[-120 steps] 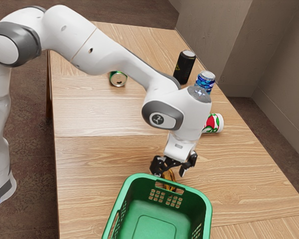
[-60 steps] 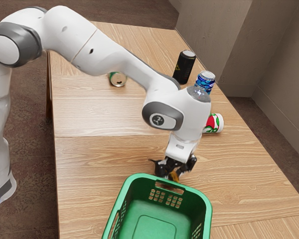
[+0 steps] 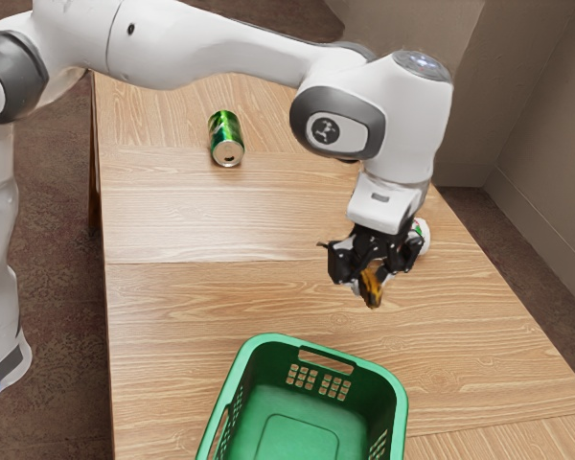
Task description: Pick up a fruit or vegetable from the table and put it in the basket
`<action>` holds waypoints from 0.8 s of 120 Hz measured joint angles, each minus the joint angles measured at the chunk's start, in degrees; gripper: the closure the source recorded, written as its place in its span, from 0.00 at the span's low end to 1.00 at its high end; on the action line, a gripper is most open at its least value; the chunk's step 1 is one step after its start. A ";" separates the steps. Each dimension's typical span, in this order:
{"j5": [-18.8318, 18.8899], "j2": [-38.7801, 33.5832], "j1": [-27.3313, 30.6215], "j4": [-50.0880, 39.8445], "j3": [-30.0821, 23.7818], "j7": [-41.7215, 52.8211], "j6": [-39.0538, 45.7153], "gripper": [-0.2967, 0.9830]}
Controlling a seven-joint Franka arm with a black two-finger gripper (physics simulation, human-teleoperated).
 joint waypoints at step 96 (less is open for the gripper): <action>7.60 11.91 -7.31 7.12 -15.88 -5.47 0.93 0.32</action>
